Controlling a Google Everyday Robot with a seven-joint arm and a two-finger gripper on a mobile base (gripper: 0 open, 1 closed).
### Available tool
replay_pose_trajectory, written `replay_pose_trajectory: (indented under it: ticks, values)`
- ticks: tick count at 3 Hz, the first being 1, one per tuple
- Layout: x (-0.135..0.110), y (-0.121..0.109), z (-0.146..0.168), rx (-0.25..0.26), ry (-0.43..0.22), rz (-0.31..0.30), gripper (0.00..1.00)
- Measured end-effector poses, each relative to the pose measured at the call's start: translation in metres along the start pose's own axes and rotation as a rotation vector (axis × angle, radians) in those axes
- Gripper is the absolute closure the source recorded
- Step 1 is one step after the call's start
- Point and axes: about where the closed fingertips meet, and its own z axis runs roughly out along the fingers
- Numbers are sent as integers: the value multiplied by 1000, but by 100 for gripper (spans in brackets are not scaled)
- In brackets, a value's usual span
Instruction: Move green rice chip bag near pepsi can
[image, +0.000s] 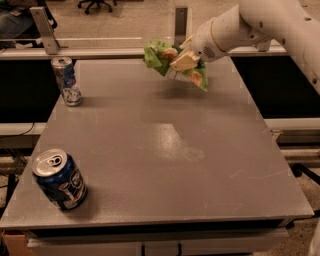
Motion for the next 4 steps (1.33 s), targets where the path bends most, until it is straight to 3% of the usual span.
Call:
replay_pose_trajectory:
  ticks: [2,3,4]
  values:
    - [-26,99,-9,-195,-78,-129,100]
    - [-35,166,-21,-337,-76,-203,100]
    - [-41,205,-32,-412,-68,-254,100]
